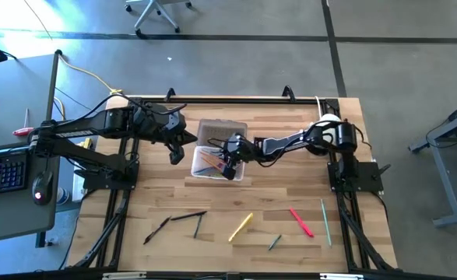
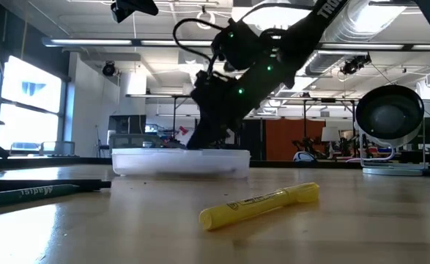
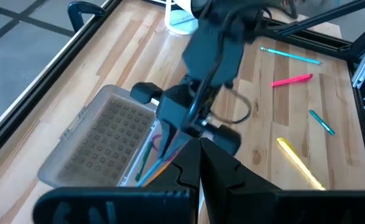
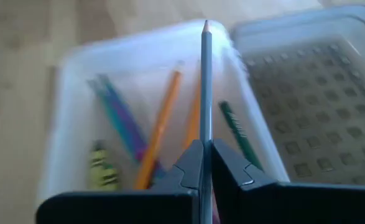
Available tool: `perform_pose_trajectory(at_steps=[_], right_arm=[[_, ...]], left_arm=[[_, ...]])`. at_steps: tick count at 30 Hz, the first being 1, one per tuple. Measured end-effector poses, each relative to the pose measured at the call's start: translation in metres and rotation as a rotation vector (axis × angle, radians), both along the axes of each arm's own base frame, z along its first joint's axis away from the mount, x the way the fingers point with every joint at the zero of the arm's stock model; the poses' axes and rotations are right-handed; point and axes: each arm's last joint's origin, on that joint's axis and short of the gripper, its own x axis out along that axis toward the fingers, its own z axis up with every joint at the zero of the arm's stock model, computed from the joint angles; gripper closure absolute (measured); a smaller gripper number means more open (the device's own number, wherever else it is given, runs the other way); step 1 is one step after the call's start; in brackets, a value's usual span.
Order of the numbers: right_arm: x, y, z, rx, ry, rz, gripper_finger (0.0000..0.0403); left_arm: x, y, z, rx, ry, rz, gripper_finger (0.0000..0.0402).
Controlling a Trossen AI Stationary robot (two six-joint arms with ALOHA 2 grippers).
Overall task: Pick & place school supplies into a supply box
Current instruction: Put the blue pencil into the black box, then put the light blue pencil into the black box
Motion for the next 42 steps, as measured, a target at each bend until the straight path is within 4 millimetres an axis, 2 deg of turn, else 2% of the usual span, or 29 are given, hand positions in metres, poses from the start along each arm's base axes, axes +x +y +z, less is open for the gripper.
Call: perform_pose_trajectory(at_steps=[6, 13, 16, 18, 21, 25, 28, 30, 36, 42], right_arm=[[0.001, 0.000, -0.005, -0.003, 0.011, -0.004, 0.0379], [0.009, 0.008, 0.008, -0.051, -0.001, 0.049, 0.0305], [0.017, 0.025, 0.026, -0.094, 0.012, 0.160, 0.0281], [0.022, 0.043, 0.044, -0.129, 0.017, 0.237, 0.0273], [0.018, 0.076, 0.073, -0.187, 0.101, 0.285, 0.0270], [-0.005, 0.122, 0.109, -0.156, 0.279, 0.265, 0.0270], [-0.033, 0.152, 0.137, -0.044, 0.432, 0.236, 0.0270], [-0.054, 0.166, 0.148, 0.011, 0.536, 0.160, 0.0270], [-0.112, 0.202, 0.155, 0.061, 0.736, -0.147, 0.0270], [-0.148, 0.250, 0.154, 0.187, 0.722, -0.315, 0.0270]], left_arm=[[0.000, 0.000, 0.000, -0.005, -0.001, 0.004, 0.0355], [0.000, 0.000, 0.000, -0.006, -0.001, 0.003, 0.0355], [0.000, 0.000, 0.000, -0.009, -0.001, 0.000, 0.0355], [0.000, 0.000, 0.000, -0.009, -0.001, 0.000, 0.0355], [0.000, 0.000, 0.000, -0.009, 0.000, 0.000, 0.0355], [0.000, 0.000, 0.000, -0.012, 0.004, -0.003, 0.0355], [0.000, 0.000, -0.001, -0.012, 0.005, -0.003, 0.0355], [0.000, 0.000, -0.001, -0.012, 0.006, -0.003, 0.0355], [-0.001, 0.000, -0.002, -0.013, 0.020, -0.003, 0.0355], [-0.001, 0.000, -0.002, -0.013, 0.023, -0.003, 0.0355]])
